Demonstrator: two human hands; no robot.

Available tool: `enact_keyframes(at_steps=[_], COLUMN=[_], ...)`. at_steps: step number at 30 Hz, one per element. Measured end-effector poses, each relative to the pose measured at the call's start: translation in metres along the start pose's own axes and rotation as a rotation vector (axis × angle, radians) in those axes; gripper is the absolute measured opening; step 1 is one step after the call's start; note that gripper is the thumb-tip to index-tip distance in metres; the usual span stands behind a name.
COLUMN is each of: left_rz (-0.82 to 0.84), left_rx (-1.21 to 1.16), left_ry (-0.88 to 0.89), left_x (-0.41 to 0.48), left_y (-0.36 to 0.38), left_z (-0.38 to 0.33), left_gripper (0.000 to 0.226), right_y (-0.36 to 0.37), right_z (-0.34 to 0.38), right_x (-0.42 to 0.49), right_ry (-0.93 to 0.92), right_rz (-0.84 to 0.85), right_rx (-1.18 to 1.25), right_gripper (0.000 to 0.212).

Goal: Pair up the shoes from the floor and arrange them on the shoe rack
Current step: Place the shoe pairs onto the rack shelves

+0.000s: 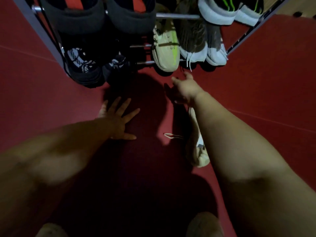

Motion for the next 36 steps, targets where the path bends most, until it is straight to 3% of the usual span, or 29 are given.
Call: enact_keyframes(at_steps=[2, 7, 14, 19, 21, 23, 24, 27, 30, 36], left_rz=[0.023, 0.021, 0.052, -0.017, -0.028, -0.034, -0.034, -0.036, -0.049, -0.071], left_rx=[0.017, -0.011, -0.04, -0.052, -0.057, -0.052, -0.046, -0.039, -0.035, -0.039], left_ry=[-0.011, 0.036, 0.048, 0.05, 0.052, 0.046, 0.042, 0.036, 0.035, 0.054], left_x=[0.004, 0.005, 0.004, 0.005, 0.005, 0.004, 0.004, 0.005, 0.007, 0.009], left_y=[0.002, 0.004, 0.001, 0.004, 0.004, 0.003, 0.003, 0.003, 0.004, 0.006], left_z=[0.005, 0.004, 0.004, 0.006, 0.005, 0.004, 0.004, 0.005, 0.005, 0.006], left_gripper=[0.098, 0.098, 0.099, 0.099, 0.1, 0.099, 0.099, 0.099, 0.099, 0.097], right_y=[0.021, 0.038, 0.03, 0.015, 0.006, -0.002, -0.001, 0.023, 0.039, 0.034], right_z=[0.004, 0.018, 0.006, -0.044, -0.052, -0.04, -0.026, 0.004, 0.008, 0.004], right_x=[0.015, 0.046, 0.032, -0.007, -0.012, -0.01, -0.009, 0.001, 0.021, 0.033], right_ry=[0.087, 0.096, 0.082, 0.179, 0.197, 0.106, 0.013, -0.134, -0.078, -0.065], right_rz=[0.021, -0.07, -0.211, -0.159, -0.176, -0.257, -0.309, -0.313, -0.259, -0.301], right_rx=[0.32, 0.672, 0.786, 0.554, 0.189, -0.351, -0.496, -0.526, -0.46, -0.369], right_gripper=[0.067, 0.052, 0.054, 0.04, 0.036, 0.059, 0.071, 0.101, 0.12, 0.107])
Point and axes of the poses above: each hand's wrist, its own x-axis towards the middle knuckle, its own y-axis out of the palm, z = x × y, the point moved 7 cm from there along x, towards the middle knuckle, and after that the axes turned 5 degrees about x, right-handed, at the moved point
